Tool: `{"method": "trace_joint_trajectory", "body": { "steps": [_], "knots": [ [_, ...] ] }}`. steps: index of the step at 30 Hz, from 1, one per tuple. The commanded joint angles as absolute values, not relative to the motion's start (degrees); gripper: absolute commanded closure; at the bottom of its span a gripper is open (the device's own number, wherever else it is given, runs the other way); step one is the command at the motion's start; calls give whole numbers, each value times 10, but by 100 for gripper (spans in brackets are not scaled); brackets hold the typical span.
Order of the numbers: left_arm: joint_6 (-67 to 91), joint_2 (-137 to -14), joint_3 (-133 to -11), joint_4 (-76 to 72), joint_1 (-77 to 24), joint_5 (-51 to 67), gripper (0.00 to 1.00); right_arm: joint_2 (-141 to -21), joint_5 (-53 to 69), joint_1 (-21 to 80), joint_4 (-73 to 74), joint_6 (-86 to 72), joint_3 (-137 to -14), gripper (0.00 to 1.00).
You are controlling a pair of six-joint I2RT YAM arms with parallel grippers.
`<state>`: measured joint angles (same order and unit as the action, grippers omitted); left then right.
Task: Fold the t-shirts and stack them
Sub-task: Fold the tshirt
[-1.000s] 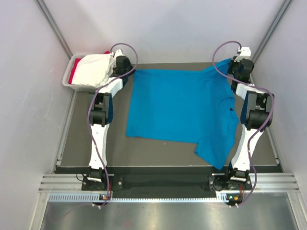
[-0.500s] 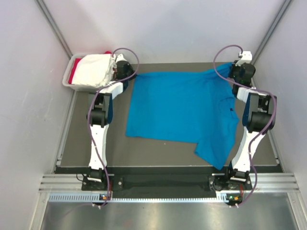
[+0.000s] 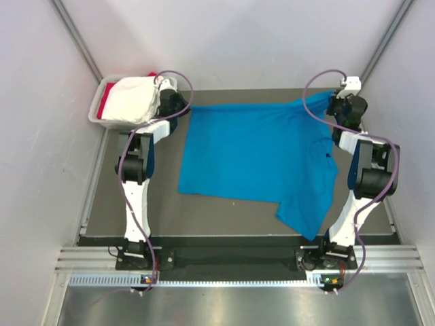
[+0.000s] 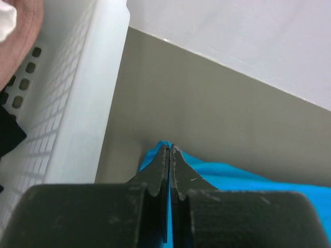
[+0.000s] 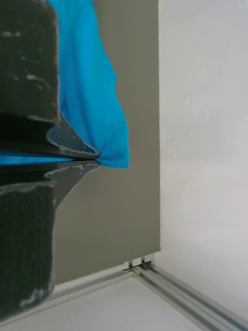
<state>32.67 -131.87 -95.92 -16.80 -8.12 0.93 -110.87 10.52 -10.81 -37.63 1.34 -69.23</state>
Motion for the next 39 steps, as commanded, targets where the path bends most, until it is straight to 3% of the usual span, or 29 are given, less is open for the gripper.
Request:
{"method": "trace_joint_trajectory", "body": {
  "steps": [1,19,28,39],
  "knots": [
    [314,-1258,-927,-214,-74,23,100,-1061,116,-123,-411,22,-656,100],
    [295,-1161,-736,-293,-74,28,100,-969,134,-138,-403,9,-515,100],
    [312,-1135,-682,-309,-75,38,100,-948,156,-139,-291,54,-534,100],
    [309,-1101,-627,-320,-76,38,100,-916,145,-142,-279,58,-501,100]
  ]
}}
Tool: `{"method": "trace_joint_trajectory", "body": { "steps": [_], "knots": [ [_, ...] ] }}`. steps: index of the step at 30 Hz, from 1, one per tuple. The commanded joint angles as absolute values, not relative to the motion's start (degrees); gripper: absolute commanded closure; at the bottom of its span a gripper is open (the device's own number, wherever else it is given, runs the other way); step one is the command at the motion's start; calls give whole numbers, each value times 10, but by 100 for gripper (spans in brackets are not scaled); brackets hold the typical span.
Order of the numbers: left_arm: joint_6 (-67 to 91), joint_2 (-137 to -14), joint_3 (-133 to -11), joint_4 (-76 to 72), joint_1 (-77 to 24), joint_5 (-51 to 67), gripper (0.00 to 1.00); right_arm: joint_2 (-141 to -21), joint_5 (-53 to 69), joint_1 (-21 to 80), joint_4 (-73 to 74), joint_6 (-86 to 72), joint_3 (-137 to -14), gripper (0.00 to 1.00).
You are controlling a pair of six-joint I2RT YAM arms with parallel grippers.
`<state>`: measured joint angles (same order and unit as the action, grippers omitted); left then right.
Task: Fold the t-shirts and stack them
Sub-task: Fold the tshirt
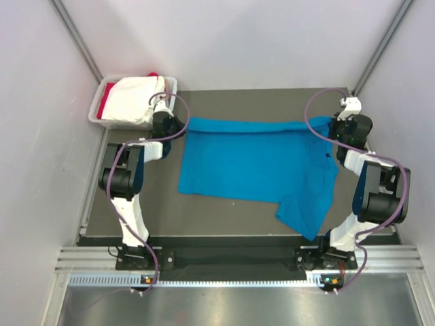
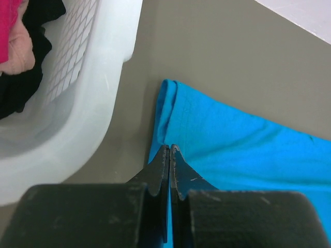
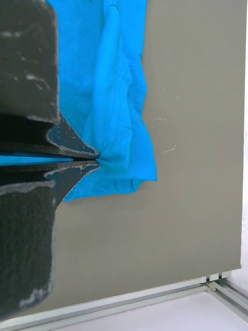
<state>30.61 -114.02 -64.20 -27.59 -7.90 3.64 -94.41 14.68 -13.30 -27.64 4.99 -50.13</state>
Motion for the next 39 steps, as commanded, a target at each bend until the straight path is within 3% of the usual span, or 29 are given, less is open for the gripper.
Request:
{"method": "trace_joint_trajectory", "body": {
  "steps": [1,39],
  "knots": [
    [308,-1099,-625,-319,-76,38,100,-911,144,-143,-279,57,-498,100],
    [299,-1060,-555,-317,-83,39,100,-889,119,-149,-224,67,-482,100]
  ]
}}
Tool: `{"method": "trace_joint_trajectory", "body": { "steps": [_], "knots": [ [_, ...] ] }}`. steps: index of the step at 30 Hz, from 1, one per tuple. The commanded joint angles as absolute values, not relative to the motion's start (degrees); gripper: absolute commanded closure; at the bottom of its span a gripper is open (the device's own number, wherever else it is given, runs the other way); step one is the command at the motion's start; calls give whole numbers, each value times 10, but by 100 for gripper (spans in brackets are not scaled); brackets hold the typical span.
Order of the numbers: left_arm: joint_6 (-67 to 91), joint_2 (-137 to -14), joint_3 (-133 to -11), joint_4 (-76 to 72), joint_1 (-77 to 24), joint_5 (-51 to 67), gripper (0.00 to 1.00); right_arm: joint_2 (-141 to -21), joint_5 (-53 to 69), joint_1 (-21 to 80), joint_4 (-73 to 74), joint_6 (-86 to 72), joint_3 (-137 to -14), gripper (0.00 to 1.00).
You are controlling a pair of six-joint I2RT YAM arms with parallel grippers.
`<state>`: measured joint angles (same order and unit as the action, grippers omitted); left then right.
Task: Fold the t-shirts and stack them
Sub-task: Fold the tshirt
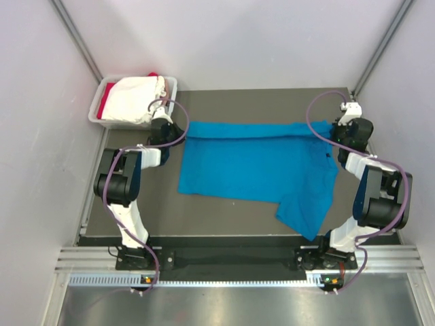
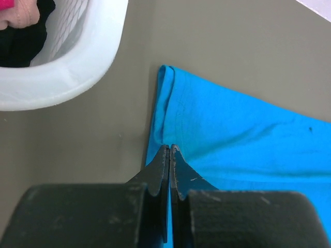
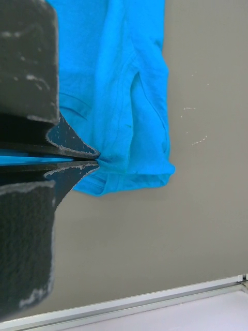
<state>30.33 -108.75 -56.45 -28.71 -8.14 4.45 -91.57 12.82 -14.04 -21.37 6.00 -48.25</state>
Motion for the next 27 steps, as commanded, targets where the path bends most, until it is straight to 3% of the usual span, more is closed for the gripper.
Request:
{"method": "trace_joint_trajectory", "body": {
  "steps": [1,27],
  "knots": [
    [300,-1059,-555,-317,-83,40,100,-889,120,-149,-221,67,-485,100],
    [293,-1045,-536,-316,-86,38,100,-890,127,-149,-201,68,-492,100]
  ]
}}
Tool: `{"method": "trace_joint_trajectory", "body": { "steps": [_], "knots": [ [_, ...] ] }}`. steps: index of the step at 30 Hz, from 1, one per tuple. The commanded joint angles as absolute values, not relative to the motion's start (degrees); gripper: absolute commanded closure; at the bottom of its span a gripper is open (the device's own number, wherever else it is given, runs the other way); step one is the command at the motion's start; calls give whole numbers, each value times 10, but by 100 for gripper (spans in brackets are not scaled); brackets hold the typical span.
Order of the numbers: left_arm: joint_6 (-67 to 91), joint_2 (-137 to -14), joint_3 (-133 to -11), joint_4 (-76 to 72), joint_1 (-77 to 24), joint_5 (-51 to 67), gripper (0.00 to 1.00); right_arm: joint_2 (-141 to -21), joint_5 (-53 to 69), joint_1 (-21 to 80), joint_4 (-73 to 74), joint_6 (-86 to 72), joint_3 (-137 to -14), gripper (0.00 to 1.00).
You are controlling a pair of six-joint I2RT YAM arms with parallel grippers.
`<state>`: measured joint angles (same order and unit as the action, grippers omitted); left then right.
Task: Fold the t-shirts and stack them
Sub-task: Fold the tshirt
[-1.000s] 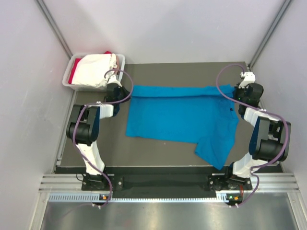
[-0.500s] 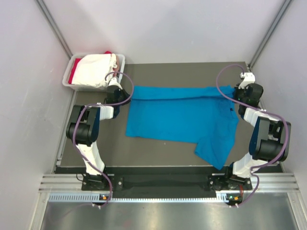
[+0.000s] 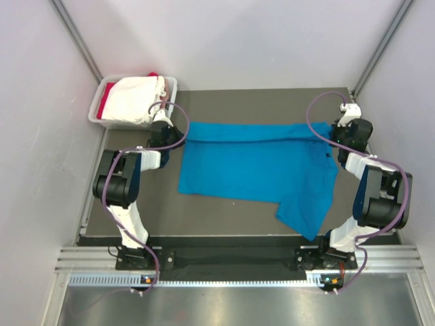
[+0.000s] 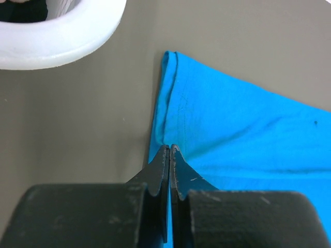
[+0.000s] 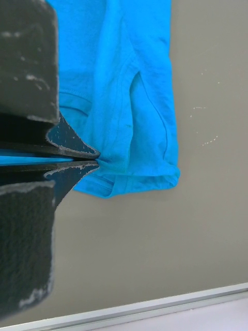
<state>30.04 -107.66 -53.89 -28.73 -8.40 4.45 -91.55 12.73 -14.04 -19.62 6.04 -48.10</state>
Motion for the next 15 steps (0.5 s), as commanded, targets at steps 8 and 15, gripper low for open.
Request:
{"method": "trace_joint_trajectory", "body": {
  "steps": [8,15],
  "knots": [
    [294,-1049,-538,-314,-86,41,100,-892,127,-149,-192,69,-494,100],
    [282,-1034,-530,-303,-89,36,71,-891,134,-149,-185,69,-496,100]
  ]
}}
